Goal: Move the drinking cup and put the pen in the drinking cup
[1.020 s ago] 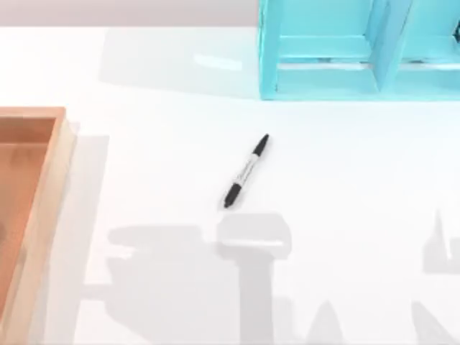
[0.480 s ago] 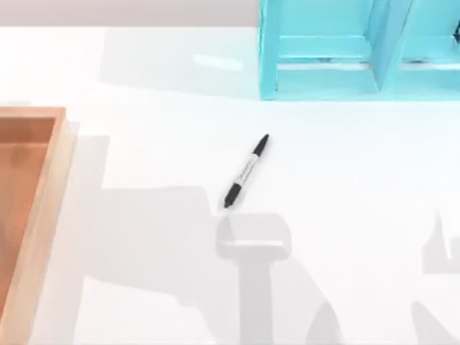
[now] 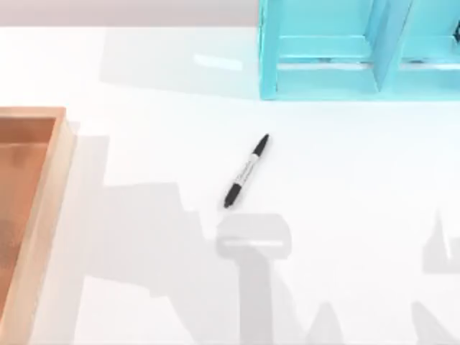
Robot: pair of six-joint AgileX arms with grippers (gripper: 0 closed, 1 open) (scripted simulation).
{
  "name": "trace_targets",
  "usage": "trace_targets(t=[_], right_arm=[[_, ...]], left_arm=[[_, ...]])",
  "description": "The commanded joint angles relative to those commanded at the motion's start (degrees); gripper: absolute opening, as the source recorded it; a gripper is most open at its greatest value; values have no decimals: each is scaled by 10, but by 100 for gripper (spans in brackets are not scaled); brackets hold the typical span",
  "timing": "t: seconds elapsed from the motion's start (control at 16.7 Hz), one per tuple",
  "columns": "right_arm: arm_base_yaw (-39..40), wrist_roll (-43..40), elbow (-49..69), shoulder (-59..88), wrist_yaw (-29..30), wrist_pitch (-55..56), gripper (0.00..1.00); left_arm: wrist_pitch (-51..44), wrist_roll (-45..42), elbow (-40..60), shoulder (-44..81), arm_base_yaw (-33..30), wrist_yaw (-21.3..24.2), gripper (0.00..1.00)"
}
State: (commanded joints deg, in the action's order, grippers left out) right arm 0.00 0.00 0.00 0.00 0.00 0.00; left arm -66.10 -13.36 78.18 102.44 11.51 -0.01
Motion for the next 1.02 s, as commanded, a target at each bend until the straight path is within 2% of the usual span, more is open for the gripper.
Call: trace_targets(t=[0.3, 0.66, 1.02], right_arm=[[0, 0, 0, 0, 0, 0, 100], [0, 0, 0, 0, 0, 0, 100], [0, 0, 0, 0, 0, 0, 100]], left_arm=[[134, -3, -93, 31, 2, 0, 100], [156, -3, -113, 38, 2, 0, 100], [156, -3, -113, 38, 2, 0, 55]])
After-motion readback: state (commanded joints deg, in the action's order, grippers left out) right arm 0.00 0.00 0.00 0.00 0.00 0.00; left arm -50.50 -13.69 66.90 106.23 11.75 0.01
